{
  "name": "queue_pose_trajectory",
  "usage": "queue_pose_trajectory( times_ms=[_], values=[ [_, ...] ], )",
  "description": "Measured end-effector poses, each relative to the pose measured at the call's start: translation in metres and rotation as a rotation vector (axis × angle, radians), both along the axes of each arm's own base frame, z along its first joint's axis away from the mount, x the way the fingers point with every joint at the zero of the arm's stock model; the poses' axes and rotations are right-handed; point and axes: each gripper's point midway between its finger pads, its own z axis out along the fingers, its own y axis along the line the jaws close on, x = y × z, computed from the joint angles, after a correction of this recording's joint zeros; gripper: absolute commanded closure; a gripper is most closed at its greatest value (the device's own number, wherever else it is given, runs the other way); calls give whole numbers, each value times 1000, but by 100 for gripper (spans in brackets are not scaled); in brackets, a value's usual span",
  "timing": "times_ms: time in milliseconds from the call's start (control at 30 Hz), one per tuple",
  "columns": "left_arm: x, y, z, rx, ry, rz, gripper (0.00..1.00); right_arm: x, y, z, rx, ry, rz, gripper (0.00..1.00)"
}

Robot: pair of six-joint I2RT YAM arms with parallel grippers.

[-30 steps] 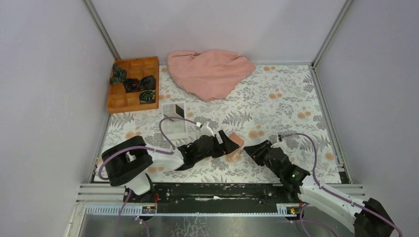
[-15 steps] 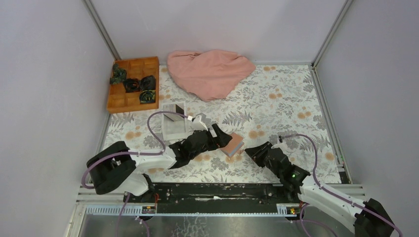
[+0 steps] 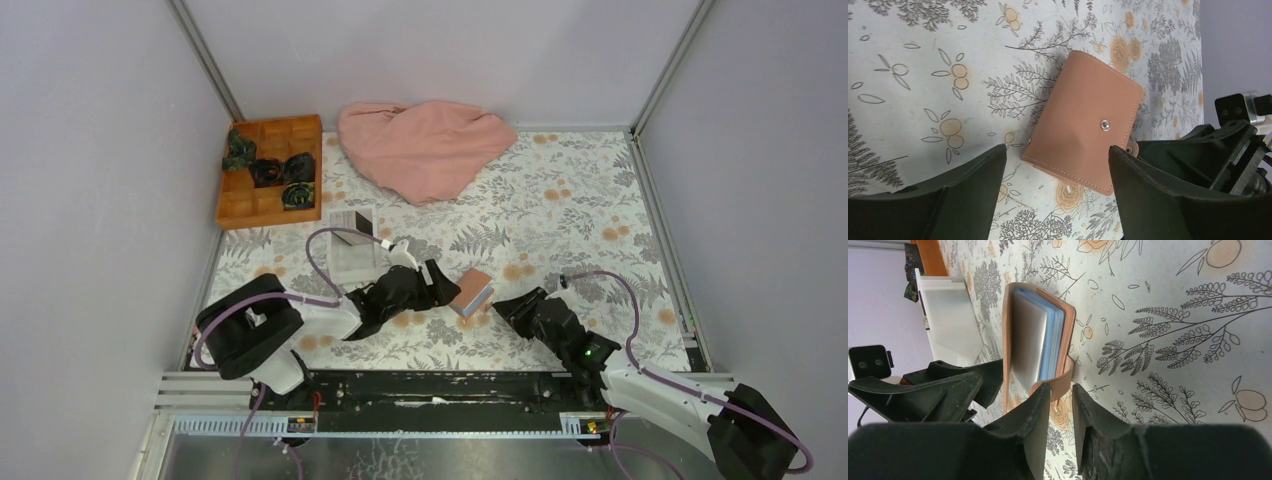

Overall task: Put the credit cards into the card holder
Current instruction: Close the card holder at the center of the board.

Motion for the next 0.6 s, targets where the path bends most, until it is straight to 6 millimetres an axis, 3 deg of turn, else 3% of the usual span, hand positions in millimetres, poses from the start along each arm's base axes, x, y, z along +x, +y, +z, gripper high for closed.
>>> queue_pose_trajectory(
  times_ms=[233,600],
  values=[
    [-6,-6,-8,21,6,-67,28,1,1,2,9,-6,-1,70],
    [2,-16,-13,64,-5,-94,29,1,1,3,13,-6,-2,70]
  ],
)
